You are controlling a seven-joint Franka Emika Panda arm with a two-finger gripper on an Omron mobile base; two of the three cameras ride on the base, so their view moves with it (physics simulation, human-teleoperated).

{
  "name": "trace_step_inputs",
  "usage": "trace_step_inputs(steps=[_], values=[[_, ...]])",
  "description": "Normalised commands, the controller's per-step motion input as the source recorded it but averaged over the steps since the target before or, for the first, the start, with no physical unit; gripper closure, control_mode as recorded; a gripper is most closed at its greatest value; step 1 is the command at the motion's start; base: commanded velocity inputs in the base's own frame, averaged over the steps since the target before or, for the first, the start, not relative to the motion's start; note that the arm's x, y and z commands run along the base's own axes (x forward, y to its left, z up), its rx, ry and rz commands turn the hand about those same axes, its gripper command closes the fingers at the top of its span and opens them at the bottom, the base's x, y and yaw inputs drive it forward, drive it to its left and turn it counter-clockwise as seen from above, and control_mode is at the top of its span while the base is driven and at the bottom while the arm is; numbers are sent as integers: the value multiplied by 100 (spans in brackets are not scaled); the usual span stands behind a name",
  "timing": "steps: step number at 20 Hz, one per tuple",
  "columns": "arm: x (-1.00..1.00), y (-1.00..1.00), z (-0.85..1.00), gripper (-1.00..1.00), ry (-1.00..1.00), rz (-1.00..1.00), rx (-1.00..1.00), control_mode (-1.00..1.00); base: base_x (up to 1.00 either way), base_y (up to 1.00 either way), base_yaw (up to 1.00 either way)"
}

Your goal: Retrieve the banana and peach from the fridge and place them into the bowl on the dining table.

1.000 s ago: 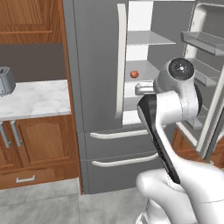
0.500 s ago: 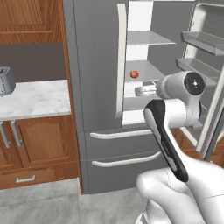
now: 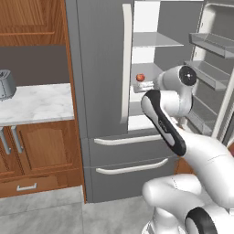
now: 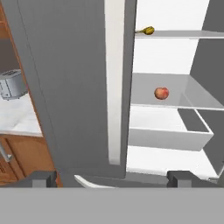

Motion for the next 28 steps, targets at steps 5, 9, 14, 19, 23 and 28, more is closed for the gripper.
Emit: trace_step_inputs(steps=[5, 9, 14, 19, 23, 28], values=[[70, 2, 7, -100, 24, -7, 0, -100, 0, 0, 0], [52, 14, 0, -100, 5, 0, -1, -100, 0, 0, 0], [50, 26, -3, -100, 0, 0, -2, -100, 0, 0, 0], [46, 14, -8, -100, -11, 0, -1, -100, 0, 0, 0], [51, 0, 0, -100, -3, 0, 0, -100, 0, 0, 0], [38, -1, 0, -100, -2, 0, 0, -100, 0, 0, 0]])
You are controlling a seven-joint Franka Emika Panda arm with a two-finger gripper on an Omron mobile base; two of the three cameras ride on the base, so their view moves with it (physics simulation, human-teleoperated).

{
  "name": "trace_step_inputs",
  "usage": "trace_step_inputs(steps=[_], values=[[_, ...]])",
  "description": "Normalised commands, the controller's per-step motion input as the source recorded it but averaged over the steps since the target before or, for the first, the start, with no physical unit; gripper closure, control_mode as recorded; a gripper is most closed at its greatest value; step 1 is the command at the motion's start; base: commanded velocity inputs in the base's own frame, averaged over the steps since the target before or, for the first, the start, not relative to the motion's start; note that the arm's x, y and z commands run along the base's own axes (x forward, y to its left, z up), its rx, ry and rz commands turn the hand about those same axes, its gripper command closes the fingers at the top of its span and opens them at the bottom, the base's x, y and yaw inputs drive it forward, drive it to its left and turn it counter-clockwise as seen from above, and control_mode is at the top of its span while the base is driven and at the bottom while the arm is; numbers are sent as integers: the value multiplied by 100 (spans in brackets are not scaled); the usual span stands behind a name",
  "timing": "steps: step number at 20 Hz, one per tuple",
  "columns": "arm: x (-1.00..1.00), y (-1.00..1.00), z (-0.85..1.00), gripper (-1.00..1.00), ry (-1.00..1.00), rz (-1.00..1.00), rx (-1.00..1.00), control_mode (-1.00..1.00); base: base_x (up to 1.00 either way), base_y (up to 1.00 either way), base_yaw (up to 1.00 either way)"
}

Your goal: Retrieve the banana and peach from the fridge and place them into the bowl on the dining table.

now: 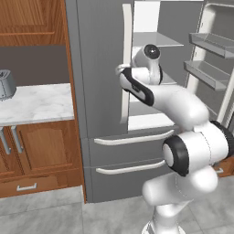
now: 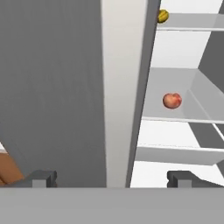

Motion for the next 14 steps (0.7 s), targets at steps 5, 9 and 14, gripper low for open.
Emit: trace_step_inputs(steps=[5, 9, 14], values=[[38, -3, 0, -100, -2, 0, 0, -100, 0, 0, 0], [37, -3, -3, -100, -10, 0, 0, -100, 0, 0, 0], [44, -3, -15, -100, -15, 0, 0, -100, 0, 0, 0]])
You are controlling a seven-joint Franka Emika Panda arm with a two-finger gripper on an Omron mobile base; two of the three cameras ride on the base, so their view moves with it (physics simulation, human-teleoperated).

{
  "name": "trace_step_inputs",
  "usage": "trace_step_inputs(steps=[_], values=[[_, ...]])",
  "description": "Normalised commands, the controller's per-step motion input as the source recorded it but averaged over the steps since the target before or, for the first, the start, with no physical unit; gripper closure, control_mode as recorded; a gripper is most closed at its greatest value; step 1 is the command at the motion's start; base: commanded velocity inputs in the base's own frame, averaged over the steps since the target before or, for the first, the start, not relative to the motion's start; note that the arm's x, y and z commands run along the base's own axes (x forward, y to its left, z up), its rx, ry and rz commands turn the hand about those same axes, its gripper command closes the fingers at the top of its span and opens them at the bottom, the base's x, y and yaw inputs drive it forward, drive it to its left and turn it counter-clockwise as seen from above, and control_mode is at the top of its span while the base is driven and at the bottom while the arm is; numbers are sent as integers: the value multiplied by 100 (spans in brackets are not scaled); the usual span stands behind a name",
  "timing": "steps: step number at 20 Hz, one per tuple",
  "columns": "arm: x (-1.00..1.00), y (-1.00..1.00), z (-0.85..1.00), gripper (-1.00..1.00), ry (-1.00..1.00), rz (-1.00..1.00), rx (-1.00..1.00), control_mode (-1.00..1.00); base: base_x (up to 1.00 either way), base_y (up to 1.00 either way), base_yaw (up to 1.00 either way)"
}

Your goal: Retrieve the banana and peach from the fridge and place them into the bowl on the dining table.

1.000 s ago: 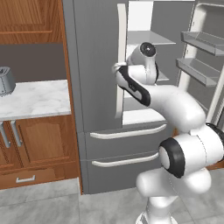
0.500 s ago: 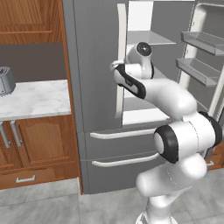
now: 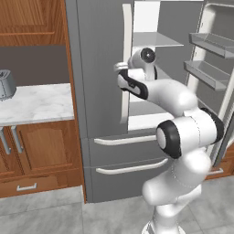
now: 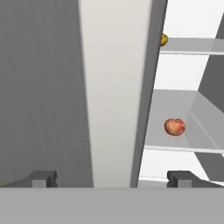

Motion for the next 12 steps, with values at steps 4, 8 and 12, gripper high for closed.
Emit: trace_step_inputs(steps=[4, 8, 12], values=[[54, 0, -12, -100, -10, 0, 0, -100, 0, 0, 0], [66, 0, -5, -100, -1, 0, 0, -100, 0, 0, 0], [73, 0, -2, -100, 0, 0, 0, -100, 0, 0, 0]])
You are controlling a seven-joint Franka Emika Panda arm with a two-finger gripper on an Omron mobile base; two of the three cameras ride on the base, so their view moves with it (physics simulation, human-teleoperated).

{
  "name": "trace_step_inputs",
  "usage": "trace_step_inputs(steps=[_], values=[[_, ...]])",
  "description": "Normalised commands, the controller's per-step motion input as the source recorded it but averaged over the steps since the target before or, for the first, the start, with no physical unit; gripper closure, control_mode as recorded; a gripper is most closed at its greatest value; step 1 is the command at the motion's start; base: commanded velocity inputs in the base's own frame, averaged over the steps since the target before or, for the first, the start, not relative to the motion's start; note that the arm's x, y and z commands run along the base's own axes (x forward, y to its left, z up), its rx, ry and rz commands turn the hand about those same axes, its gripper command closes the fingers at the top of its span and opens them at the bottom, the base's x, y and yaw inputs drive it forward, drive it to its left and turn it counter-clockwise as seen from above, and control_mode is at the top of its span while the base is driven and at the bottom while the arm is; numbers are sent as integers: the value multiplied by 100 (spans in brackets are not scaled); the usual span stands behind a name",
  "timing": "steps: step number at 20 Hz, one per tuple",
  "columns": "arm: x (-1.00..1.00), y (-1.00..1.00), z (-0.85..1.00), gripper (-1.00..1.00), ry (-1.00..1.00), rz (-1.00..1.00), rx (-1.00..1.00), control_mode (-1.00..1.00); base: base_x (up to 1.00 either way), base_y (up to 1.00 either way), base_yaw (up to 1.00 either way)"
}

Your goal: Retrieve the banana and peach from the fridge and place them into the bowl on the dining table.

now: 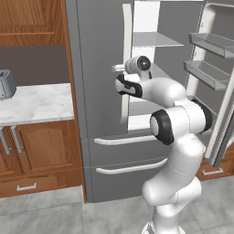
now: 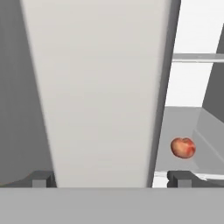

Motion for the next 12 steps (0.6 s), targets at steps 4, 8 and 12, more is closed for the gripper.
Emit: trace_step_inputs(steps=[4, 8, 12], values=[[81, 0, 0, -100, 1, 0, 0, -100, 0, 0, 0], [74, 0, 3, 100, 19, 0, 0, -100, 0, 0, 0], [31, 0, 12, 100, 24, -2, 0, -100, 0, 0, 0]])
